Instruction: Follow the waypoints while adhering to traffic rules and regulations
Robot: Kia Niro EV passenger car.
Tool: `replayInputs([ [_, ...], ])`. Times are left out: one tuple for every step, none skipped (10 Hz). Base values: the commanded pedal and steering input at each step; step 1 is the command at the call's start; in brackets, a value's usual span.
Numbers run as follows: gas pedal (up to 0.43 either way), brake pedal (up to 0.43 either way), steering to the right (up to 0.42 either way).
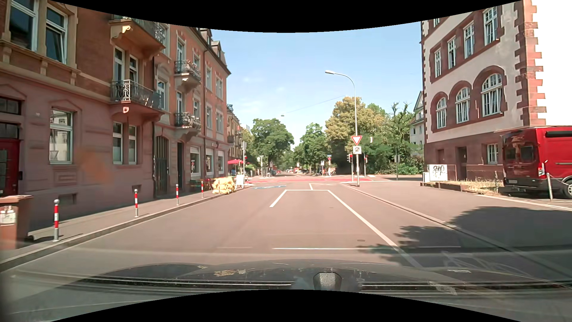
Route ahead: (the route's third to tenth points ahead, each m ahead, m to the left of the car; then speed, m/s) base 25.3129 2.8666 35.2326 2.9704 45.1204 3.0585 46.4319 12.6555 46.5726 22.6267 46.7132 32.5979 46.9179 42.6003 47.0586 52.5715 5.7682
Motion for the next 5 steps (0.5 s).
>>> replayInputs([
  [0.0, 0.104, -0.003],
  [0.0, 0.122, -0.002],
  [0.0, 0.134, -0.003],
  [0.0, 0.14, -0.003],
  [0.0, 0.146, -0.003],
])
